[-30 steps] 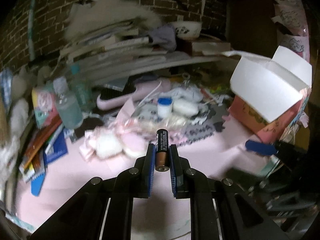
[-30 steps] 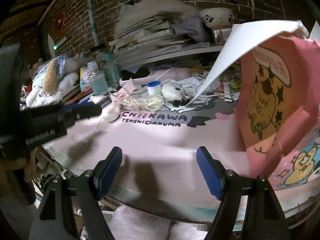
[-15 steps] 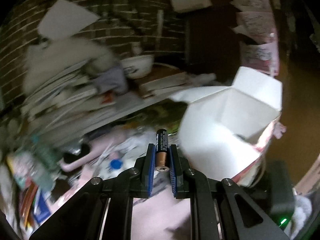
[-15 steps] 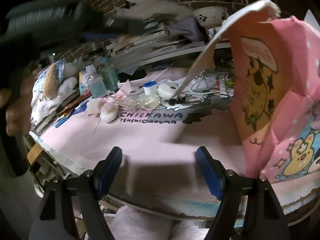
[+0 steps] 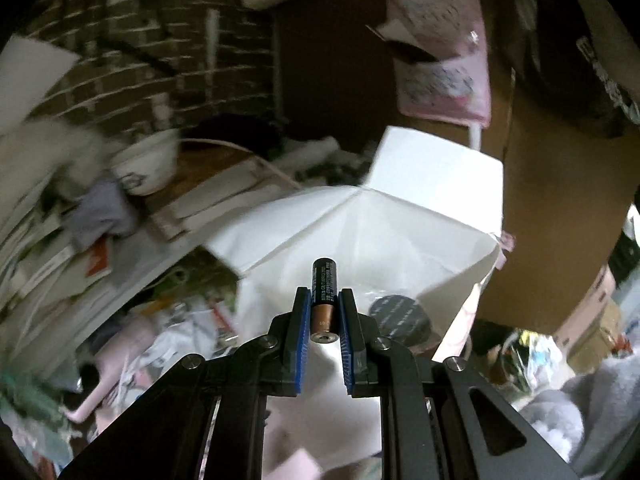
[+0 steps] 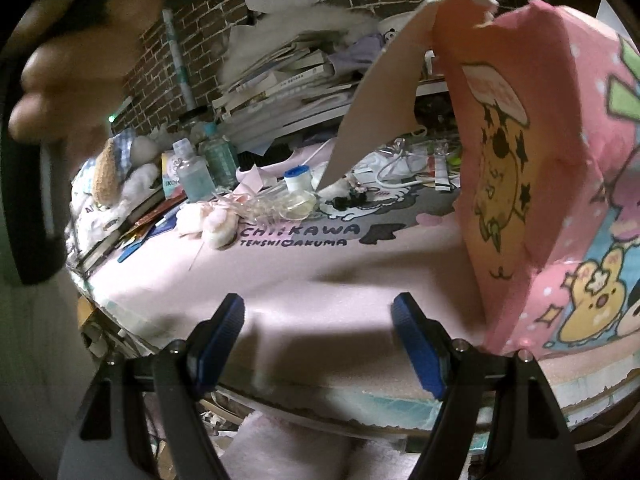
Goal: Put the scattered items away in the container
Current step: 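Carry the battery with the left tool over the white box, then lower the battery into the box and open the left tool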
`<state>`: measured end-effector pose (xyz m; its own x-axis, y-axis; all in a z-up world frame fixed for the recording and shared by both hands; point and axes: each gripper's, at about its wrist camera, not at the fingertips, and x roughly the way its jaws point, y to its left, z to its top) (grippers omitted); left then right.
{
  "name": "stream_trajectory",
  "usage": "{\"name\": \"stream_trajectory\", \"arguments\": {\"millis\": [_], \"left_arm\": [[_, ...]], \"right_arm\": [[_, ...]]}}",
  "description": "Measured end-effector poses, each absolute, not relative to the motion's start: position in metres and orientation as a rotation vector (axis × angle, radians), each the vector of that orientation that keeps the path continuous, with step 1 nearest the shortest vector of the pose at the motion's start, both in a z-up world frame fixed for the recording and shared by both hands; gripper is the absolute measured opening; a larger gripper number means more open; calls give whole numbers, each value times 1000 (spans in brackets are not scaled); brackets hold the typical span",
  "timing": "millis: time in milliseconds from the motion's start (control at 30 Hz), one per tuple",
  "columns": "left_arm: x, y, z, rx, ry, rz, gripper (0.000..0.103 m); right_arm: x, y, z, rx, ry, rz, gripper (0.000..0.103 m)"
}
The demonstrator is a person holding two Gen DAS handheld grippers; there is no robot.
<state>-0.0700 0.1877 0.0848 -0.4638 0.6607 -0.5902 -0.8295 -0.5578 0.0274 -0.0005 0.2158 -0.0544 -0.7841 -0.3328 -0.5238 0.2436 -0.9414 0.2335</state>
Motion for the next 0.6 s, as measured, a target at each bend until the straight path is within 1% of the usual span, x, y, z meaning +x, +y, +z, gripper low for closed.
{"name": "stream_trajectory", "arguments": {"millis": [267,467,600], "left_arm": [[-82,248,69,-801,642,1958,8],[-86,266,57,-877,745,1910,8],[-89,268,54,-902,756,1901,8]], "right_arm": [[1,219,-55,822,-248,-2684,75],[2,222,-56,811,-270,-2672,75],[3,223,-56,805,-278,-2667,75]]}}
